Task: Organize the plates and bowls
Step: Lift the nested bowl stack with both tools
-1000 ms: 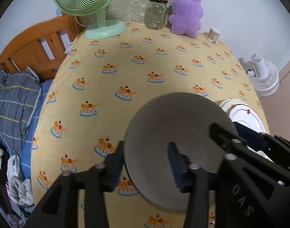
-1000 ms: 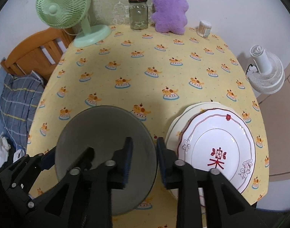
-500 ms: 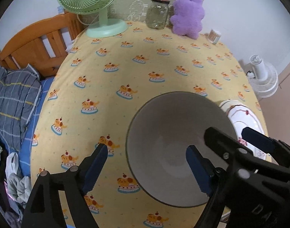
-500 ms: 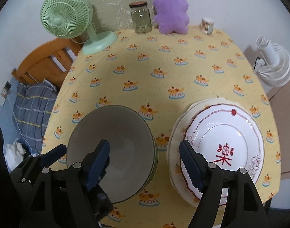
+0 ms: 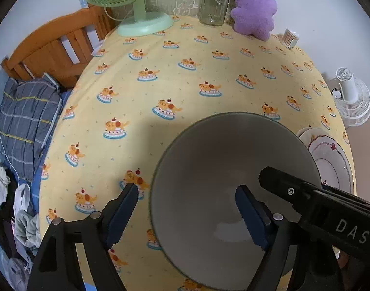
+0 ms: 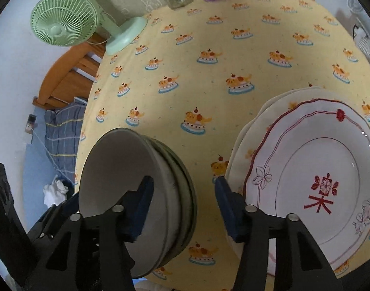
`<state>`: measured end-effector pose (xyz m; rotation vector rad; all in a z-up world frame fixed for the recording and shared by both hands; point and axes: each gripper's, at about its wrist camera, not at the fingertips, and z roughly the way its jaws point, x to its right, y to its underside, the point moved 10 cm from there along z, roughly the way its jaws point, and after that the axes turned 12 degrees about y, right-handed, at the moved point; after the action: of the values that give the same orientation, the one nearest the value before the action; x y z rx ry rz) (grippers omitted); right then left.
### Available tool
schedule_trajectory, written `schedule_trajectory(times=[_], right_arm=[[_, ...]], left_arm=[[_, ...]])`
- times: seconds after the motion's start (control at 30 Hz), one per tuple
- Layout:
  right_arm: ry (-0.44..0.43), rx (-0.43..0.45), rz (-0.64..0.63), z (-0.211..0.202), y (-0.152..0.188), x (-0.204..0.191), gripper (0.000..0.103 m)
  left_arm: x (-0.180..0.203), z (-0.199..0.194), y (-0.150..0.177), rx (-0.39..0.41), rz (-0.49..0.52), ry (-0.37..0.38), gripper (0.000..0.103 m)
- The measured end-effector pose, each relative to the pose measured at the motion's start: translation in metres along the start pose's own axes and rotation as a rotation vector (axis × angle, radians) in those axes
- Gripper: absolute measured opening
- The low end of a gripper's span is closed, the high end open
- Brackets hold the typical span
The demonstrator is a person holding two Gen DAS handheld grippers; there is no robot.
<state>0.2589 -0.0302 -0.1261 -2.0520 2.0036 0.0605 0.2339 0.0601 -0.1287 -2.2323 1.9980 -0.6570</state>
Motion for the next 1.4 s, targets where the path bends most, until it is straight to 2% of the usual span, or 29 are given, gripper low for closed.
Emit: schedule_trajectory(times=[0.2,0.47,0.67,0.83,1.03,1.23,1.4], right_arm=[[-0.037,-0.062,-0.01,0.011,0.004,0.007,0.04],[-0.043,-0.076,-0.025,0.015,0.005,0.001,0.036],[0.013,-0.061,0.002,0.018,0.005,-0.002,0.036],[0.059,-0.033,0.013,0.017,0.006,-0.006,0.036],[0.105,-0.008,0.033,0.016,0.007,-0.004,0.036],[0.132,0.008,0.047,0.016,0.004,-0.005,0.036],[0.11,0.022,0.053,0.016,0.004,-0.004,0.036]], left_arm=[[0.001,0.01,0.006,-0.036,-0.021,-0.036,0.081],[-0.004,0.015,0.008,-0.051,-0.035,0.001,0.079],[-0.005,0.021,0.006,-0.062,0.009,0.089,0.077],[-0.003,0.023,0.005,-0.054,0.06,0.183,0.077],[0.008,0.028,0.008,-0.082,0.078,0.305,0.075],[0.01,0.029,0.006,-0.081,0.091,0.333,0.074],[0.011,0.03,0.007,-0.101,0.081,0.356,0.073]])
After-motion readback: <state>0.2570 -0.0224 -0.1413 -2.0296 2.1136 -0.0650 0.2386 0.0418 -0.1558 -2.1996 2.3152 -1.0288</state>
